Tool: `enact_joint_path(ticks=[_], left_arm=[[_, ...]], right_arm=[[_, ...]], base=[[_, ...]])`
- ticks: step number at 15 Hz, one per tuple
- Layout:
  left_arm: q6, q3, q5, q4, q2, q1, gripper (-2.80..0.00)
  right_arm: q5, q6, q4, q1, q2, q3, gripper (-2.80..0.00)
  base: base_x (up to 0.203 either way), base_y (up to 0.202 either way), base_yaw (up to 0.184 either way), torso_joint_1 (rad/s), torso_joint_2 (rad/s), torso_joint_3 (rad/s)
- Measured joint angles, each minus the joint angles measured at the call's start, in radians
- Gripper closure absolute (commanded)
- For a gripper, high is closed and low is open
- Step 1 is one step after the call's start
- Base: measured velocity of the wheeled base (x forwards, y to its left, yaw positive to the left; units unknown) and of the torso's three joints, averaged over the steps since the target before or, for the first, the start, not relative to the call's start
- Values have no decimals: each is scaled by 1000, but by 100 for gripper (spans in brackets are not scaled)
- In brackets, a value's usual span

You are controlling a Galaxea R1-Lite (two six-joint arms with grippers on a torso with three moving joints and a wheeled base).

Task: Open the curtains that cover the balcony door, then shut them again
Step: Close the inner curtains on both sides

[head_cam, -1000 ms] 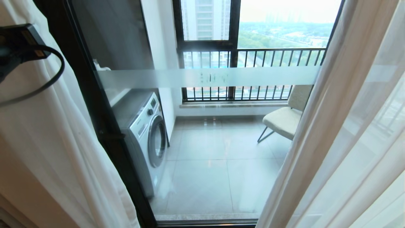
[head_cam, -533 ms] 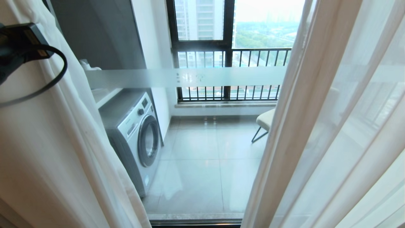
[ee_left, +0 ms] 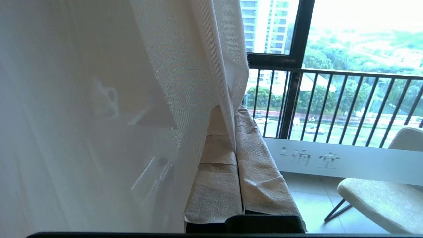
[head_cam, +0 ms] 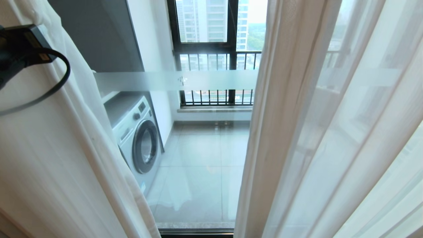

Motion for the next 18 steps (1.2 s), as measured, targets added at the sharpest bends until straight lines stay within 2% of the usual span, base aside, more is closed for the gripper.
enact_joint_path(ticks=[18], left_arm=[[1,37,0,0,-43,-46,0]], right_arm=[[0,0,0,0,0,0,0]], base=[[0,-192,3,2,3,1]])
